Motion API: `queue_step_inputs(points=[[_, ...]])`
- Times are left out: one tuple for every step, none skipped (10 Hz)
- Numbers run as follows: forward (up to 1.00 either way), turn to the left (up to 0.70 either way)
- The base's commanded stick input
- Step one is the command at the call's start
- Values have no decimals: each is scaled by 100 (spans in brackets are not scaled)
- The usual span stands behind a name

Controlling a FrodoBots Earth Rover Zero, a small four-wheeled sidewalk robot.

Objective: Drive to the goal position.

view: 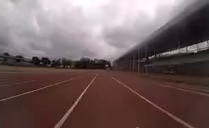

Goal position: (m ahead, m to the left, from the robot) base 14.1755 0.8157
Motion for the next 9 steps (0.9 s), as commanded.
queue_step_inputs(points=[[70, 0], [70, 0], [70, 0], [70, 0], [70, 0], [70, 0], [70, 0], [70, 0], [70, 0]])
